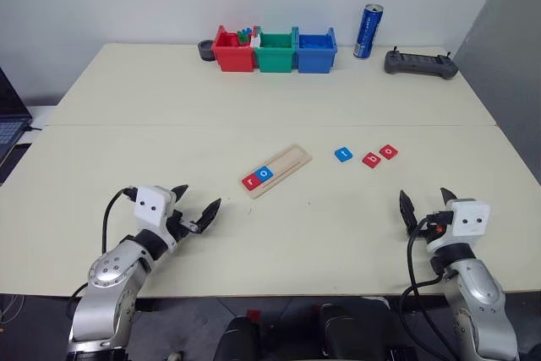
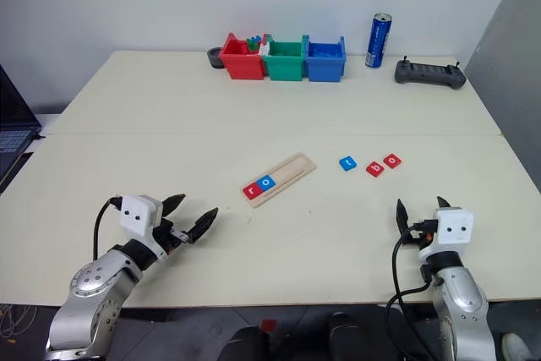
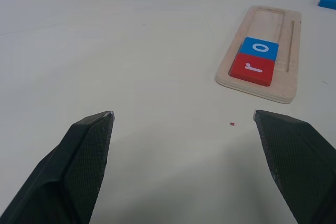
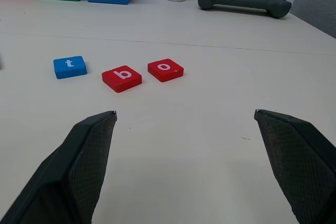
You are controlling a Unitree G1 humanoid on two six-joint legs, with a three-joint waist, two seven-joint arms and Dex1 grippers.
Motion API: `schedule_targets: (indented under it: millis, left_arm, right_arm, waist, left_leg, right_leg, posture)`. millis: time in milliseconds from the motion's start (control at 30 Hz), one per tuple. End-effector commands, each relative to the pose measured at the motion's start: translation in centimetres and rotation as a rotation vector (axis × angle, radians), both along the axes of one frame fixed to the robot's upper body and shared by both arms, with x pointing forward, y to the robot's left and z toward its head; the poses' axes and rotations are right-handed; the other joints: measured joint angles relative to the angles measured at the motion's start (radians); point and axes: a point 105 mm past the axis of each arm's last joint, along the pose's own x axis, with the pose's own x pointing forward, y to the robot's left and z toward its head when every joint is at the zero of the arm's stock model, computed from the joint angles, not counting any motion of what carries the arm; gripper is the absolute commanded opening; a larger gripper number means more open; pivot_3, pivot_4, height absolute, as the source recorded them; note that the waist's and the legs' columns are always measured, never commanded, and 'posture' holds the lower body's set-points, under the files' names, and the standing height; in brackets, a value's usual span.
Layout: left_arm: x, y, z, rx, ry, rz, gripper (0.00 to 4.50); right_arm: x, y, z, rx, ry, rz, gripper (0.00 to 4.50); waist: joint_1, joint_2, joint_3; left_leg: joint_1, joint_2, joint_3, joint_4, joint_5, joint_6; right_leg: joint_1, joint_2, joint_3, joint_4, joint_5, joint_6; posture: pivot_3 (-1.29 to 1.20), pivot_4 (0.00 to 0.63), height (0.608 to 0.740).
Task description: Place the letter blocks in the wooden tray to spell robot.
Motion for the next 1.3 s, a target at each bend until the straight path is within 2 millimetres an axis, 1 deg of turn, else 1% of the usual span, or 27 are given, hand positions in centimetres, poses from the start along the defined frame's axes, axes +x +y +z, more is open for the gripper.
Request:
schedule_targets:
  millis: [33,100,200,367,467,533,700,833,900,1000,1133,1200,1300]
  left_arm:
    - [0.3,0.0,1.9,0.001,-0.087,-0.004,4.50]
    - [0.5,0.3,1.8,0.031,-0.081,0.008,4.50]
    - [0.7,0.5,1.6,0.031,-0.072,0.014,4.50]
    - [0.7,0.4,1.9,0.026,-0.084,0.008,4.50]
    - [1.0,0.6,3.0,-0.032,-0.134,-0.006,4.50]
    - [1.0,0.7,3.4,-0.065,-0.143,-0.024,4.50]
    - [1.0,-0.1,3.4,-0.054,-0.123,-0.100,4.50]
    - [0.7,-1.3,3.0,-0.079,-0.060,-0.201,4.50]
    - [0.9,-2.0,2.8,-0.055,-0.031,-0.237,4.50]
    - [1.7,-3.0,2.8,-0.047,-0.006,-0.275,4.50]
    - [2.7,-4.1,2.3,0.006,0.036,-0.315,4.50]
    - [3.2,-4.7,2.1,0.017,0.048,-0.340,4.50]
    - [4.3,-5.4,1.6,0.046,0.070,-0.338,4.50]
  right_arm:
    - [0.1,0.0,1.3,-0.010,-0.054,0.013,4.47]
    - [0.1,0.0,1.3,-0.011,-0.054,0.015,4.47]
    - [0.1,0.0,1.3,-0.014,-0.052,0.018,4.47]
    - [0.1,0.1,1.3,-0.014,-0.049,0.022,4.47]
    - [0.2,0.5,1.3,-0.020,-0.047,0.038,4.47]
    - [0.4,0.7,1.5,-0.023,-0.052,0.047,4.47]
    - [0.8,0.9,1.8,-0.024,-0.063,0.049,4.47]
    - [0.7,1.2,1.8,-0.020,-0.059,0.070,4.47]
    - [0.4,2.3,1.8,-0.016,-0.044,0.156,4.47]
    - [-0.3,5.2,2.0,0.001,0.006,0.377,4.47]
    - [-2.5,9.3,2.6,-0.050,0.101,0.730,4.47]
    - [-3.4,10.6,3.2,-0.084,0.138,0.855,4.47]
    - [-4.1,11.6,4.2,-0.116,0.165,0.965,4.47]
  waist:
    - [0.000,0.000,0.000]
    - [0.000,0.000,0.000]
    - [0.000,0.000,0.000]
    - [0.000,0.000,0.000]
    - [0.000,0.000,0.000]
    - [0.000,0.000,0.000]
    - [0.000,0.000,0.000]
    - [-0.001,0.000,0.000]
    - [-0.001,0.000,0.000]
    - [-0.001,0.000,0.000]
    - [0.000,0.000,0.000]
    - [-0.001,0.000,0.000]
    - [-0.001,0.000,0.000]
  left_leg:
    - [0.000,0.000,0.000,0.000,0.000,0.000]
    - [0.000,0.000,0.000,0.000,0.000,0.000]
    - [0.000,0.000,0.000,0.000,0.000,0.000]
    - [0.000,0.000,0.000,0.000,0.000,0.000]
    - [0.000,0.000,0.000,0.000,0.000,0.000]
    - [0.000,0.000,0.000,0.000,0.000,0.000]
    - [0.000,0.000,0.000,0.000,0.000,0.000]
    - [0.000,0.000,0.000,0.000,0.000,0.000]
    - [0.000,0.000,0.000,0.000,0.000,0.000]
    - [0.000,0.000,0.000,0.000,0.000,0.000]
    - [0.000,0.000,0.000,0.001,0.000,0.000]
    - [0.000,0.000,-0.001,0.000,0.000,0.000]
    - [0.000,0.000,-0.002,0.001,0.000,0.000]
  right_leg:
    - [0.000,0.000,0.000,0.000,0.000,0.000]
    - [0.000,0.000,0.000,0.000,0.000,0.000]
    - [0.000,0.000,0.000,0.000,0.000,0.000]
    - [0.000,0.000,0.000,0.000,0.000,0.000]
    - [0.000,0.000,0.000,0.000,0.000,0.000]
    - [0.000,0.000,0.000,0.000,0.000,0.000]
    - [0.000,0.000,0.000,0.000,0.000,0.000]
    - [0.000,0.000,0.000,0.000,0.000,0.000]
    - [0.000,0.000,0.000,0.000,0.000,0.000]
    - [0.000,0.000,0.000,0.000,0.000,0.000]
    - [0.000,0.000,0.000,0.000,0.000,0.000]
    - [0.000,0.000,-0.001,0.000,0.000,0.000]
    - [0.000,0.001,-0.001,0.000,0.000,0.000]
  posture:
    - [0.00,0.150,0.740]
    - [0.00,0.150,0.740]
    - [0.00,0.150,0.740]
    - [0.00,0.150,0.740]
    - [0.00,0.150,0.740]
    - [0.00,0.150,0.740]
    - [0.00,0.150,0.740]
    - [0.00,0.150,0.740]
    - [0.00,0.150,0.740]
    - [0.00,0.150,0.740]
    - [0.00,0.150,0.740]
    - [0.00,0.150,0.740]
    - [0.00,0.150,0.740]
